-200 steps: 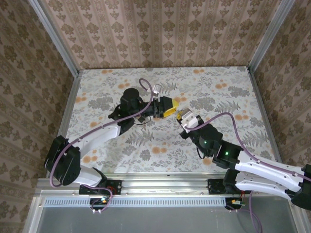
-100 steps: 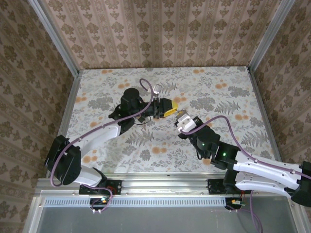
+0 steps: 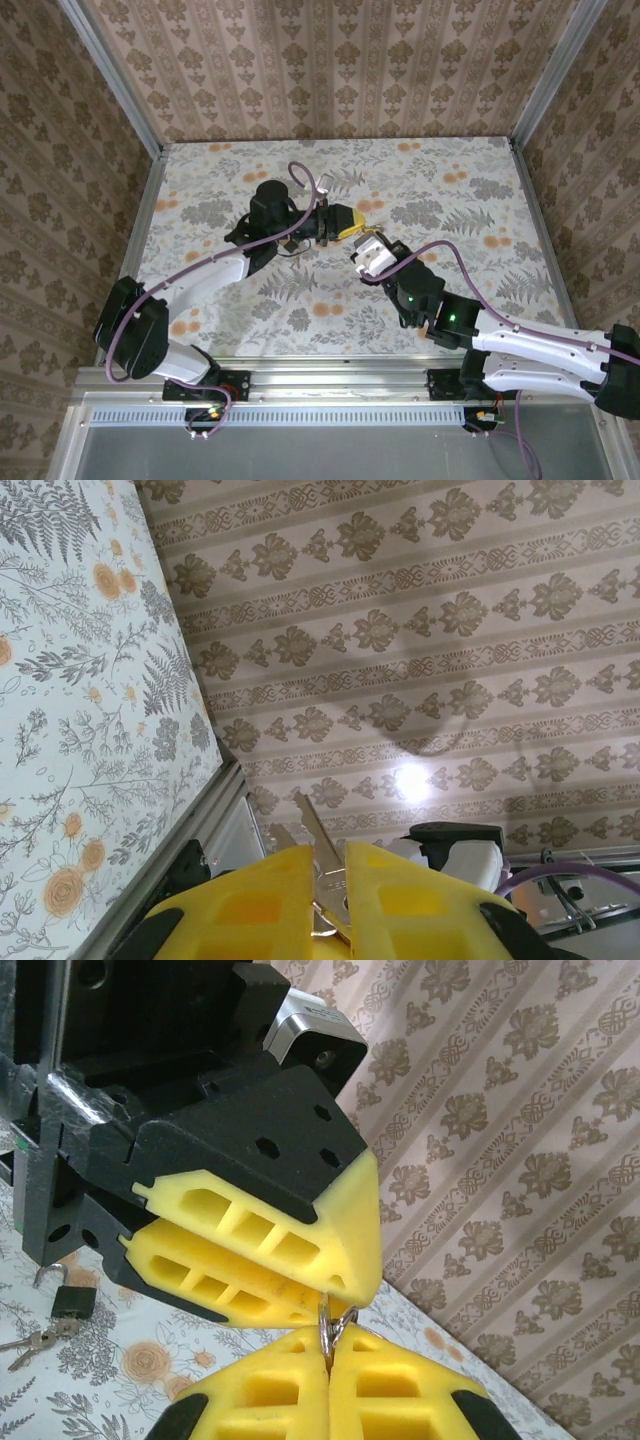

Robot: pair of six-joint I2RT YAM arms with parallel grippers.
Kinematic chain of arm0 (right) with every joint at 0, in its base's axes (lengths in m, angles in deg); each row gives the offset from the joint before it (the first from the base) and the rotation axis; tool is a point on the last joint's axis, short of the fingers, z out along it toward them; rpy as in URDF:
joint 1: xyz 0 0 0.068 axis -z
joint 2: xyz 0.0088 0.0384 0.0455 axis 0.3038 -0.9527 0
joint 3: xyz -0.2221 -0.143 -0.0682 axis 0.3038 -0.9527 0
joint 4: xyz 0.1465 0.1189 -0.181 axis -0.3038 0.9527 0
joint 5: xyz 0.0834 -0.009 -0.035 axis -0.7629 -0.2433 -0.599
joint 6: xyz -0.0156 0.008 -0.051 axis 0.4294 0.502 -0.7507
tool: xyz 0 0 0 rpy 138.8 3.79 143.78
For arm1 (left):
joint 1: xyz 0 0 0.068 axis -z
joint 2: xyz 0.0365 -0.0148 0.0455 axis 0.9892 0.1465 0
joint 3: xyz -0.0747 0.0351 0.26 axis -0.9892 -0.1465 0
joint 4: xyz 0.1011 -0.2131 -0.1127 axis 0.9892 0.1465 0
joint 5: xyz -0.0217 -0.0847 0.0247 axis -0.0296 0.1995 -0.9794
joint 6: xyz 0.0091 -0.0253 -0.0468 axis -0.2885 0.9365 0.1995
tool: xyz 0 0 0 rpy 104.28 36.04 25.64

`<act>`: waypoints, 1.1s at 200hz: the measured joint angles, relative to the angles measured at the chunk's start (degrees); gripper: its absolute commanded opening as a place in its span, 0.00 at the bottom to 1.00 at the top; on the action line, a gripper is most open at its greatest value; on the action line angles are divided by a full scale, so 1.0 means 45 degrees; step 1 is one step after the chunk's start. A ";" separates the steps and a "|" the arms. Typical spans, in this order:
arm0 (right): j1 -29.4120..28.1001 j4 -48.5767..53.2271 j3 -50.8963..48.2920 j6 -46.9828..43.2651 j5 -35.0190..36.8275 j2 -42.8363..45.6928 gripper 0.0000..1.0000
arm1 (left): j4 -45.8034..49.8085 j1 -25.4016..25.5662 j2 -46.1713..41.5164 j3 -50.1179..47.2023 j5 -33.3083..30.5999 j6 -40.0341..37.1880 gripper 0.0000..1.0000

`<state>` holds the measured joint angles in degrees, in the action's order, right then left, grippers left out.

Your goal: Unlock with the key

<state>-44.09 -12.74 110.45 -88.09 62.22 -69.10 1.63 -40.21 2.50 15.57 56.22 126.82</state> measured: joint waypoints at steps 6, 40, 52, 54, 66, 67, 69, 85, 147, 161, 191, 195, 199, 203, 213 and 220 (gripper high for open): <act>0.0000 0.0019 0.0000 0.0000 0.0000 0.0000 0.00 | -0.0005 -0.0024 0.0000 0.0005 0.0015 0.0005 0.08; 0.0000 0.0243 -0.0015 0.0092 0.0024 0.0015 0.16 | -0.0005 -0.0058 0.0000 0.0068 0.0073 0.0083 0.00; 0.0000 0.0408 -0.0015 0.0204 0.0029 0.0039 0.21 | 0.0000 -0.0083 0.0000 0.0073 0.0117 0.0058 0.00; 0.0000 0.0442 -0.0015 0.0257 0.0024 0.0039 0.22 | 0.0000 -0.0083 0.0000 0.0073 0.0117 0.0044 0.00; 0.0000 0.0670 -0.0015 0.0520 0.0039 0.0107 0.28 | 0.0083 -0.0131 0.0000 0.0078 0.0136 -0.0073 0.00; 0.0005 0.0719 -0.0015 0.0559 0.0039 0.0121 0.28 | 0.0092 -0.0136 -0.0005 0.0078 0.0131 -0.0083 0.00; 0.0005 0.0767 -0.0015 0.0665 0.0034 0.0141 0.28 | 0.0131 -0.0151 -0.0010 0.0078 0.0121 -0.0136 0.00; 0.0005 0.1205 -0.0015 0.1248 0.0015 0.0418 0.34 | 0.0568 -0.0325 -0.0068 0.0087 0.0063 -0.0520 0.00; 0.1311 0.4512 0.0539 0.6290 -0.1423 0.1773 0.38 | 0.6115 -0.0602 -0.1370 0.1700 -0.2152 -0.4906 0.00; 0.2365 0.5372 0.1030 0.7936 -0.2846 0.1690 0.35 | 0.7150 -0.0427 -0.1681 0.2157 -0.2977 -0.6003 0.00; 0.4114 0.5629 0.1350 1.0788 -0.6193 0.1423 0.35 | 0.8000 0.0053 -0.1938 0.2317 -0.4027 -0.7359 0.00; 0.4235 0.5605 0.1350 1.1103 -0.6649 0.1384 0.36 | 0.8019 0.0112 -0.1933 0.2293 -0.4109 -0.7441 0.00; 0.4362 0.5537 0.1345 1.1409 -0.7057 0.1345 0.37 | 0.8019 0.0175 -0.1928 0.2244 -0.4197 -0.7514 0.00; 0.4483 0.5430 0.1341 1.1744 -0.7538 0.1292 0.37 | 0.8014 0.0233 -0.1928 0.2200 -0.4265 -0.7572 0.00; 0.4779 0.4959 0.1292 1.2512 -0.8573 0.1190 0.41 | 0.7966 0.0364 -0.1928 0.2079 -0.4391 -0.7679 0.00; 0.4969 0.4580 0.1234 1.3022 -0.9224 0.1132 0.43 | 0.7888 0.0471 -0.1928 0.1977 -0.4454 -0.7728 0.00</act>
<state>-21.73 7.87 116.00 -29.50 20.72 -64.01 37.13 -38.09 -6.17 24.46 36.18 92.04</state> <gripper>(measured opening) 0.402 0.056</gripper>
